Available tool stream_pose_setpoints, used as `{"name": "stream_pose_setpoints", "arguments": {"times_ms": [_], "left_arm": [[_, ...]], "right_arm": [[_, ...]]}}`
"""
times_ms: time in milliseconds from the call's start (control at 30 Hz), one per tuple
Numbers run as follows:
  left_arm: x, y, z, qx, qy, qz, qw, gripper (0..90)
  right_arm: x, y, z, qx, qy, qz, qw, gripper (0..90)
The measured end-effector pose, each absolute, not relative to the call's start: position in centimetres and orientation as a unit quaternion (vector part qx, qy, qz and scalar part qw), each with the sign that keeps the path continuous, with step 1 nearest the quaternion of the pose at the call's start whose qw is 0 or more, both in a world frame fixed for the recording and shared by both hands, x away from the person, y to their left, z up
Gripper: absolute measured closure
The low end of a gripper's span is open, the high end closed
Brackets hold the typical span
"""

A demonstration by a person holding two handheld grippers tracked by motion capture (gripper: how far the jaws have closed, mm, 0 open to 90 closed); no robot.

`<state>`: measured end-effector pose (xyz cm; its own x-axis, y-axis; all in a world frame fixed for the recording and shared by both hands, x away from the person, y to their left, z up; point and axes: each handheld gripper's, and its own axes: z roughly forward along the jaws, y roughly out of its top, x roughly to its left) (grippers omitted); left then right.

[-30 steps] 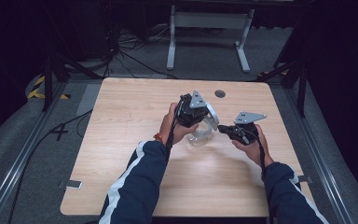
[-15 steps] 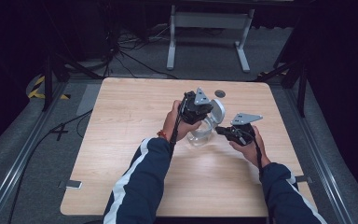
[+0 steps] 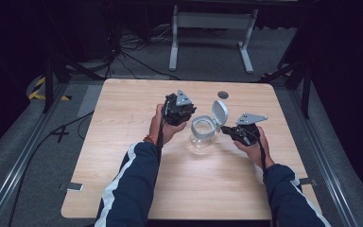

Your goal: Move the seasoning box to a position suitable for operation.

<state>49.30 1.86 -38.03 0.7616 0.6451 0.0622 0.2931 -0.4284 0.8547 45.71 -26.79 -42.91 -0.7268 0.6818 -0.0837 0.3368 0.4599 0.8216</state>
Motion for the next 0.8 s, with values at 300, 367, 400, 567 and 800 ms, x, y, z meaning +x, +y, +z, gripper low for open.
{"name": "stream_pose_setpoints", "arguments": {"times_ms": [300,367,400,567,800], "left_arm": [[50.2,1.8,-40.6,0.826,0.306,0.188,0.435,79.3],[50.5,1.9,-41.2,0.829,0.307,0.18,0.431,79.3],[50.5,1.8,-41.6,0.829,0.311,0.174,0.43,79.3],[50.3,1.5,-42.4,0.835,0.289,0.144,0.445,78.5],[49.4,1.4,-42.6,0.84,0.267,0.133,0.454,78.5]], "right_arm": [[46.0,-26.7,-43.3,0.307,0.831,0.419,0.197,89.9],[45.9,-26.7,-43.2,0.305,0.832,0.419,0.201,89.9],[45.9,-26.6,-43.2,0.305,0.832,0.418,0.202,89.9],[46.3,-26.7,-43.3,0.307,0.832,0.414,0.205,89.9],[47.0,-27.4,-43.3,0.317,0.829,0.41,0.211,89.8]]}}
